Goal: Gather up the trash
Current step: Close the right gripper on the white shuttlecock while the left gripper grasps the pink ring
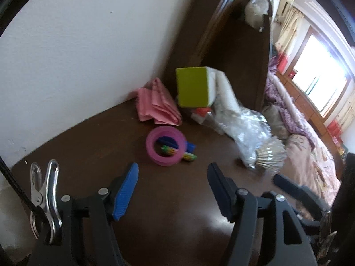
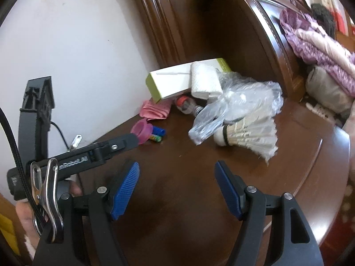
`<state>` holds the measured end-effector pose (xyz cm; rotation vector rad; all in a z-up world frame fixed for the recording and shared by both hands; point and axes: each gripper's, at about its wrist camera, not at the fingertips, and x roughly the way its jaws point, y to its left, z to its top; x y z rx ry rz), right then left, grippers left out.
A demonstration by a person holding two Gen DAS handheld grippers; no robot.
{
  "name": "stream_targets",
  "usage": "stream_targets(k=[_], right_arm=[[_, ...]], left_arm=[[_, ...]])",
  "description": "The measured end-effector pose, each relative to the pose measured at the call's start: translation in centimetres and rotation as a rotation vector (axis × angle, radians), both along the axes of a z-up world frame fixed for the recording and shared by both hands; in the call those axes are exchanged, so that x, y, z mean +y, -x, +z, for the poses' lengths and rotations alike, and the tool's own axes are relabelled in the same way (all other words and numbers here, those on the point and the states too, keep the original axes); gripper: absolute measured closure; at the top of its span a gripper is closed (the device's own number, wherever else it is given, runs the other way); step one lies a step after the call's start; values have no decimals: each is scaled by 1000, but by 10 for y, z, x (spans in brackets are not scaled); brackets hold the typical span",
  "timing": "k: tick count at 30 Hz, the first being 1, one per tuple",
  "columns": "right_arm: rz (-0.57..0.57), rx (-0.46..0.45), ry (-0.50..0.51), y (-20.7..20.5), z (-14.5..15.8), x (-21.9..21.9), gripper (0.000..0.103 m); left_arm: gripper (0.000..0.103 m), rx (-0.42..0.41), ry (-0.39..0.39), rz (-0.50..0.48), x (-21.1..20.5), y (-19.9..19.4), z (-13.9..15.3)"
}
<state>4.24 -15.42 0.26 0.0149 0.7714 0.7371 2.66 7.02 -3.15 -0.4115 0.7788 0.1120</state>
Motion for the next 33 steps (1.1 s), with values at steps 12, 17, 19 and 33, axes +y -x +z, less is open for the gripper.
stream_targets(k=[12,17,19,33], right_arm=[[-127,-213,250,-21,6,-20,31],[-99,-171,256,-45,-4,-26,31],[-91,-130,248,-54,-6,-28,31],[36,-178,108,-25,5,-27,100]], left_arm=[[33,89,-113,22,3,-30,-10],[39,77,-108,14,6,-32,-10],[58,58,-75,12,11,-33,-9],[58,-157,48,9,28,28,36]])
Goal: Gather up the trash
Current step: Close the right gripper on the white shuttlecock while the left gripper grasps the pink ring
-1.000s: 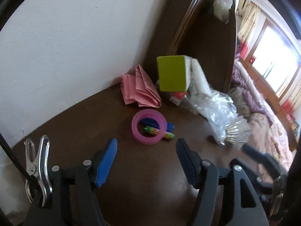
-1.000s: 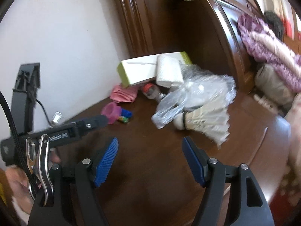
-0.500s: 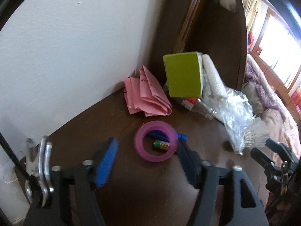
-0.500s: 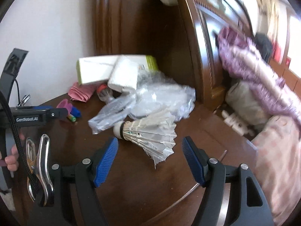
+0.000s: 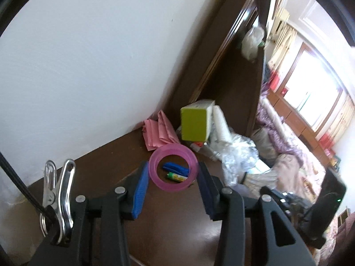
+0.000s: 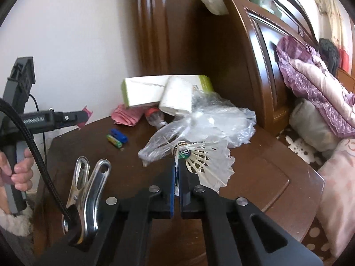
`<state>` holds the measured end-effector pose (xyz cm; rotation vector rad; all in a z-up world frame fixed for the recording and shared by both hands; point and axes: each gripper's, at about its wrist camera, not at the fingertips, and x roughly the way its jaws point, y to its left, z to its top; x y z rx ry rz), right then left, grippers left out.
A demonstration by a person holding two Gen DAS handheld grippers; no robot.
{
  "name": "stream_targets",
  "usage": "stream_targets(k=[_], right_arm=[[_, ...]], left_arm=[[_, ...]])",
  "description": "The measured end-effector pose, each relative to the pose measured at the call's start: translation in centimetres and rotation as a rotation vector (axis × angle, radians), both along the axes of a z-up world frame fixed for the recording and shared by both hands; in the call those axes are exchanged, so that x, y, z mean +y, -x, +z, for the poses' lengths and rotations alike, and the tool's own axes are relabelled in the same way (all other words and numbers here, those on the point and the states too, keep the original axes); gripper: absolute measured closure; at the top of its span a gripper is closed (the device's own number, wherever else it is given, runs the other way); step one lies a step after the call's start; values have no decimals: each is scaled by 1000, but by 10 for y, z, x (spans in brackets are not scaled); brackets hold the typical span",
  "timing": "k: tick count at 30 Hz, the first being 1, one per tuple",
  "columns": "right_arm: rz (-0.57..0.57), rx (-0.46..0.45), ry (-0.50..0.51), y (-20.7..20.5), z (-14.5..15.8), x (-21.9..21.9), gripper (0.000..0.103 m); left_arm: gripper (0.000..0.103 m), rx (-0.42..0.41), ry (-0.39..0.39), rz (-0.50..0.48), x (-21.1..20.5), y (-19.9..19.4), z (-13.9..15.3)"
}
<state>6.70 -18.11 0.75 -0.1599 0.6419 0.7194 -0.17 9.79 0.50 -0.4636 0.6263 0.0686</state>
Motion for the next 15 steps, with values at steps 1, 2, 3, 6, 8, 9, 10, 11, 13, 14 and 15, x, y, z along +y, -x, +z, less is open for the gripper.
stream_targets(k=[1,2,3,6,8,9,10,11,13,14,15], right_arm=[[3,-1,-6,3,1,1,100],[4,-1,-8,4,1,1,100],[3,-2,-8,7,2,1,100],[-11,-3,-13,13,4,-1,100],[-18,-4,-28,19,7,-5,100],[-22,-5,-34,22,9,-7,100],[-30,-11,-40,26,12,-10,100],[-37,-18,-41,28,14,-11,100],[-56,-36,-34,34,18,-14,100],[-67,-47,-26,38,21,-15,100],[-72,-51,-19,40,22,-16,100]], left_arm=[[58,-10,3,-3,-2,4,3],[58,-15,2,-4,-3,7,4],[58,-20,1,-4,-5,10,5],[58,-24,-1,-26,-14,10,4],[58,-24,4,-51,-22,9,3],[58,-26,5,-64,-26,9,2],[58,-28,3,-75,-30,9,3],[58,-31,2,-80,-34,9,3],[58,-57,17,-83,-40,12,7],[58,-67,25,-91,-44,13,9],[58,-75,29,-98,-47,14,11]])
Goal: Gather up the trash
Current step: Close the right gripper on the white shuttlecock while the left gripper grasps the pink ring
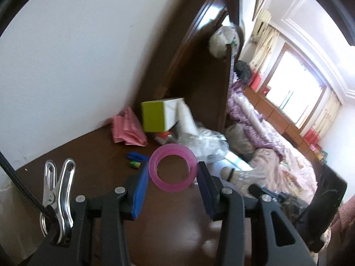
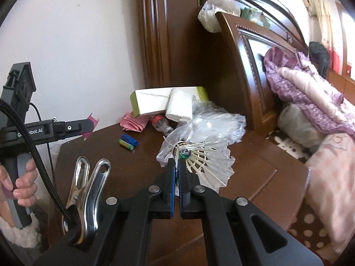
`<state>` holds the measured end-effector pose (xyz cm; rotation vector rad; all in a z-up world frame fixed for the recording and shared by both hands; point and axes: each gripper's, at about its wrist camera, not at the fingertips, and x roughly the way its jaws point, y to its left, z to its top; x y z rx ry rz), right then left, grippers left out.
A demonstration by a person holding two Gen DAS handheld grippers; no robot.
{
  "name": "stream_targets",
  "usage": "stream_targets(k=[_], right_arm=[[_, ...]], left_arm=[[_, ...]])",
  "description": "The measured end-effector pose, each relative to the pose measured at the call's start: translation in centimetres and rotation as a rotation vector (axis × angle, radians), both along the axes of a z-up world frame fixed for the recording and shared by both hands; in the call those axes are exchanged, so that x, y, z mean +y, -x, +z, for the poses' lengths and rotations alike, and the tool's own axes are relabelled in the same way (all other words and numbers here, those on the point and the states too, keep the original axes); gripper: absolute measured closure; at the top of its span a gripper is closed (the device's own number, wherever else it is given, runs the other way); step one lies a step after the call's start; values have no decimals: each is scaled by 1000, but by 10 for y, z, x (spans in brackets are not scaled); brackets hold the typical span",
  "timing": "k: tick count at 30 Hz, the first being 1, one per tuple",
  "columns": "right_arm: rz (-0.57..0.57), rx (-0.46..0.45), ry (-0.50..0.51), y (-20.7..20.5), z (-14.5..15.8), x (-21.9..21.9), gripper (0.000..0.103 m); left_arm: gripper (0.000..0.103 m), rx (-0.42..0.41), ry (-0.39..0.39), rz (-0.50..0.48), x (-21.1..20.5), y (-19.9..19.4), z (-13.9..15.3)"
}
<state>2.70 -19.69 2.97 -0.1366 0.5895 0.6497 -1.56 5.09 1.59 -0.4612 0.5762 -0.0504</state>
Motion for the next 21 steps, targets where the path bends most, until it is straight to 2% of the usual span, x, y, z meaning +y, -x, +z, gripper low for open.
stream_targets(k=[3,6,12,21], right_arm=[[-4,-12,19,9,3,-1,100],[-8,-26,23,17,8,-3,100],[-21,-45,-6,34,19,-11,100],[-29,-77,-8,57,31,-18,100]], left_arm=[[58,-27,-15,-9,-11,4,8],[58,-48,-67,-11,-25,10,18],[58,-103,-93,-68,-50,21,33],[58,-140,-124,-135,-84,30,44]])
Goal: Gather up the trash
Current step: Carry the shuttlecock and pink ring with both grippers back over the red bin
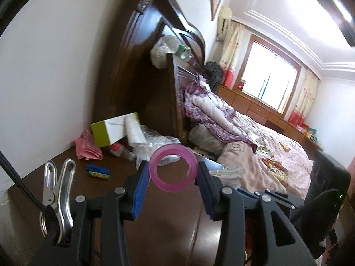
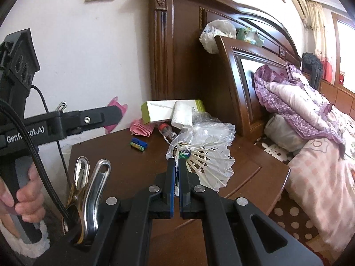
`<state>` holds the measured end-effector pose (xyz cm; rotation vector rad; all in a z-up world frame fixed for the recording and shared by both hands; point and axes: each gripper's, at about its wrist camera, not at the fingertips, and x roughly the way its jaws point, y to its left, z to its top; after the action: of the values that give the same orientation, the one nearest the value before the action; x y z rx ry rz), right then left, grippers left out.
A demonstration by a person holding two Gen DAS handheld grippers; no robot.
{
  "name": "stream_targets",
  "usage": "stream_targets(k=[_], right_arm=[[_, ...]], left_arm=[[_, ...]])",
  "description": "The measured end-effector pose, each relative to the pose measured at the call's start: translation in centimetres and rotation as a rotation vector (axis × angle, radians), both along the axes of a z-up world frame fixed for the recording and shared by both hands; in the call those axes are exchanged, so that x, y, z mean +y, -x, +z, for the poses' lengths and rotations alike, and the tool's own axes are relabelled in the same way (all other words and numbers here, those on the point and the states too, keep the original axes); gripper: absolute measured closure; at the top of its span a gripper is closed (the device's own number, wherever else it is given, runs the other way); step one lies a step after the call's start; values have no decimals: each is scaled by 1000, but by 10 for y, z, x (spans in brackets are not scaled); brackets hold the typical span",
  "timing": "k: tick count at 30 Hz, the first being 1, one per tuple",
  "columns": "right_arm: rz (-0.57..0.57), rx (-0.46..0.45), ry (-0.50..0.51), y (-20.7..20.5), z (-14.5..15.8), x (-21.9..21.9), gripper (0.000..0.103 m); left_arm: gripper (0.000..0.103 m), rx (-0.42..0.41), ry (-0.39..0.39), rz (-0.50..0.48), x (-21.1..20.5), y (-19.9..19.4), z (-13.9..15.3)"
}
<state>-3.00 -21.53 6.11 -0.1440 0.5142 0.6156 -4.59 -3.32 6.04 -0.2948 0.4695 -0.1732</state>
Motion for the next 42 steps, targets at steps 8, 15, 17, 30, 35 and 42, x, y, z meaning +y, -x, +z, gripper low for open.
stream_targets(k=[8,15,17,30,35,42], right_arm=[[-27,-39,-37,17,14,-22,100],[-51,-65,-53,30,26,-45,100],[-60,-71,-52,33,28,-51,100],[-132,-86,-72,47,35,-95,100],[-158,-101,-83,54,40,-112,100],[-201,-102,-91,63,39,-138,100]], left_arm=[[58,-5,3,-49,-23,-1,5],[58,-15,0,-100,-46,2,13],[58,-23,-5,-120,-55,5,17],[58,-52,-13,-215,-104,13,31],[58,-53,-23,-252,-122,11,33],[58,-49,-30,-301,-151,10,33]])
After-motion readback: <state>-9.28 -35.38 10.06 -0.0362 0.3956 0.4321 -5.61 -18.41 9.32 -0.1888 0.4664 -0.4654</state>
